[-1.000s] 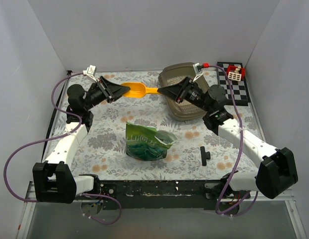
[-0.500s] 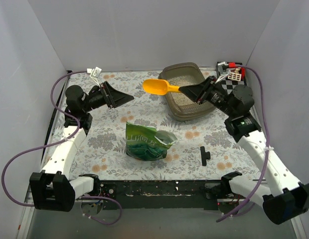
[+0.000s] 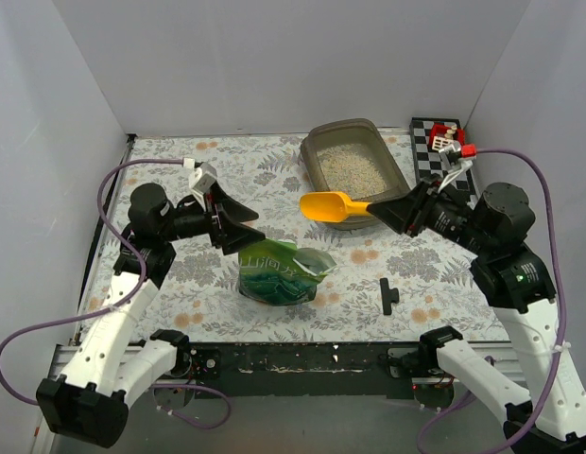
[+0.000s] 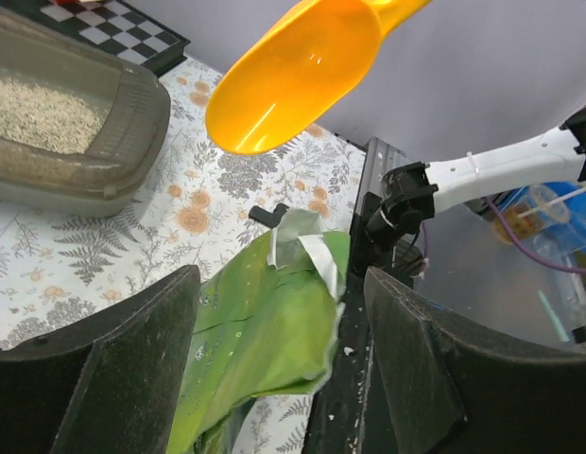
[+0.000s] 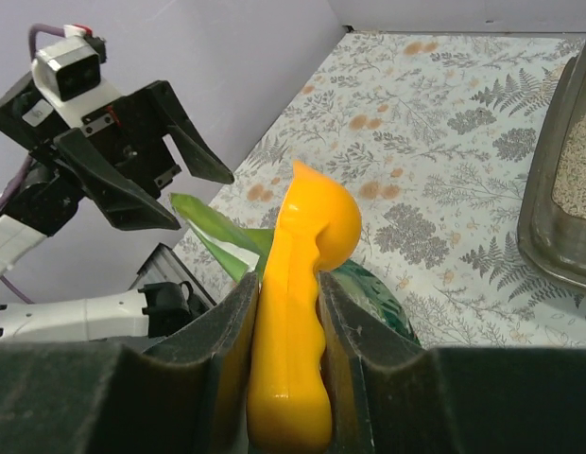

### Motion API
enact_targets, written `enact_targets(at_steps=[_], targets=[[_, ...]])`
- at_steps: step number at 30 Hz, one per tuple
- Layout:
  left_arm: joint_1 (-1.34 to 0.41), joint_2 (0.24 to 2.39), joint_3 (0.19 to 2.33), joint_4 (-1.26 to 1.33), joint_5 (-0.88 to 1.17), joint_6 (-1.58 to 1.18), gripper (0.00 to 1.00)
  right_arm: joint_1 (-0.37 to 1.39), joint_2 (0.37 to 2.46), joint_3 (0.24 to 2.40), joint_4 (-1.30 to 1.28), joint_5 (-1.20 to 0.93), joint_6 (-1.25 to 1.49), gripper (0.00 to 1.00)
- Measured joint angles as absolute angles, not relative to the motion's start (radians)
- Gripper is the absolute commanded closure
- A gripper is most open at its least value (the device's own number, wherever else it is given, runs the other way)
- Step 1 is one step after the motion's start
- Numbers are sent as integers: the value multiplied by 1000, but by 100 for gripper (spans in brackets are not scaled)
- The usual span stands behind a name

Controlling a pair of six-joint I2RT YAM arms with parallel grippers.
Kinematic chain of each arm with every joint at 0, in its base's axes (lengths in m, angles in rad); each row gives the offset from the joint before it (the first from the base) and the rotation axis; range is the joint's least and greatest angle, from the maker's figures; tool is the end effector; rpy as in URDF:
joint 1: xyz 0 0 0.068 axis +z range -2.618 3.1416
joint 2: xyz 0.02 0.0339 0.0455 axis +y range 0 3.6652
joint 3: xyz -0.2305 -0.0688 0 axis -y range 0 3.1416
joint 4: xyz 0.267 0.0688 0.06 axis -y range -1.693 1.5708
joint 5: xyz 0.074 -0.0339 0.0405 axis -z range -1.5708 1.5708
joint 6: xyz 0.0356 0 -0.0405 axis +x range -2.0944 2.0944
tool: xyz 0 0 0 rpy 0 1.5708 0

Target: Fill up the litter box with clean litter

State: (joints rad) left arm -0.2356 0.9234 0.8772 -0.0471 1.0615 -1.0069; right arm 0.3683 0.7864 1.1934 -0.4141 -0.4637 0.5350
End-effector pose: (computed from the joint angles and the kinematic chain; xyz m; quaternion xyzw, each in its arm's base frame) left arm 0.2275 -0.0866 0.3365 0.0760 0.7190 -0.6423 0.2544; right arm 0.1663 0.0813 0.4367 -0.1038 0.7017 0.4460 0.5458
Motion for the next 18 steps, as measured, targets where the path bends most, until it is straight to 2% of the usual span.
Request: enact_targets(at_steps=[11,18], targets=[[-302,841,888,-205,1007,-785,29,368,699,1135,-535,-490,517,99],[-344,841,884,-246,955,-721,30,368,710,1195,-636,-499,516,99]])
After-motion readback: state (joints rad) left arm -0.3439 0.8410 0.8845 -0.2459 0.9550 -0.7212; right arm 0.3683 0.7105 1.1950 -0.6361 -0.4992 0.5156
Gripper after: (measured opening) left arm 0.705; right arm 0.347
